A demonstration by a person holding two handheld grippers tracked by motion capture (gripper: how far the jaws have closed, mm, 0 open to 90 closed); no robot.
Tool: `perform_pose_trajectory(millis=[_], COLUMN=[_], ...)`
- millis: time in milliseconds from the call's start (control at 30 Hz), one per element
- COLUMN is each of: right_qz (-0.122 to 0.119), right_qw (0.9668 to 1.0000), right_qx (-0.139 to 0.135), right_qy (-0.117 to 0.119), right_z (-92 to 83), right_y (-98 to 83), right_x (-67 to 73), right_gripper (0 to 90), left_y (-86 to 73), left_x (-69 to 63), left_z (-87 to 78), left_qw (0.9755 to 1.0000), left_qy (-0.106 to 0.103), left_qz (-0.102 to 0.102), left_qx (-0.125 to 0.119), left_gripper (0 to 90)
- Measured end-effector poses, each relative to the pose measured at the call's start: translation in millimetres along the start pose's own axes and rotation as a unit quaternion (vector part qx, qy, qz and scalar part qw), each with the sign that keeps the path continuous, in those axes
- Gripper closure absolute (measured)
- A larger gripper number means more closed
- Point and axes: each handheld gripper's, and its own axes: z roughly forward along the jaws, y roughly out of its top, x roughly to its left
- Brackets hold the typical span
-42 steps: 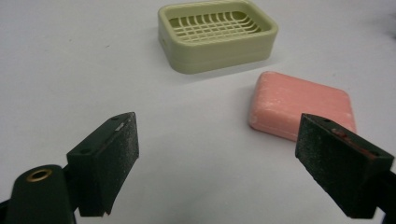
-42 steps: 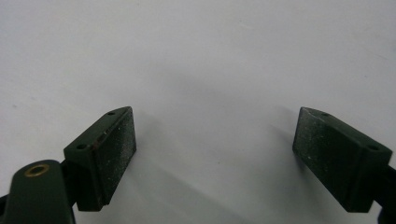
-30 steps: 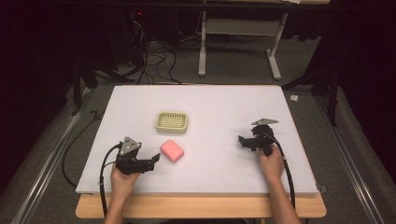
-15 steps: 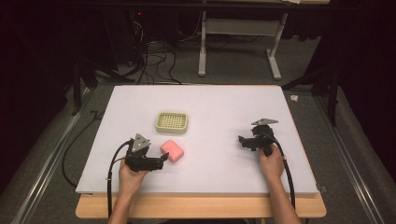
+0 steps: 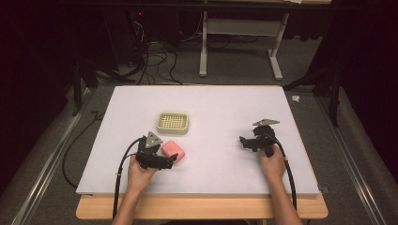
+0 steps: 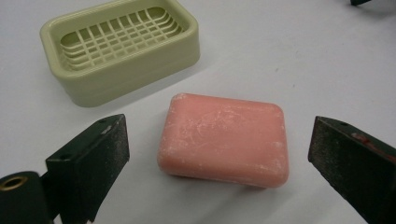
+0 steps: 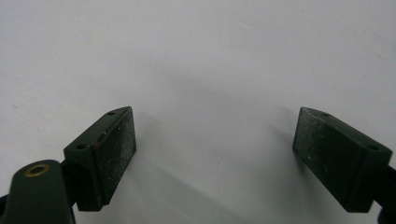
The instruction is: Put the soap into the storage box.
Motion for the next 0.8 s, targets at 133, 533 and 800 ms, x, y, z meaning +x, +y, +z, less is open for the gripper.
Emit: perform_pose_trajectory(millis=[133, 533, 800], right_qz=[0.000, 0.000, 0.000], right_qw=[1.0000, 1.0000, 1.0000], right_qx=[0.000, 0.000, 0.000], right_qy=[0.000, 0.000, 0.000], right_z=[-0.1, 0.0, -0.1], right_y=[0.0, 0.0, 0.0], right_x=[0.1, 0.0, 0.0], right_gripper=[13.9, 13.9, 13.9], left_y=[2.8, 7.8, 7.6], left_x=[-1.7, 1.3, 1.5], left_z=[5.3, 23.4, 32.7], left_qw=[0.9999, 0.9987, 0.9972], left_qy=[-0.002, -0.006, -0.012], left_qz=[0.006, 0.011, 0.013], left_qx=[0.010, 0.049, 0.072], left_gripper=[6.1, 6.0, 6.0])
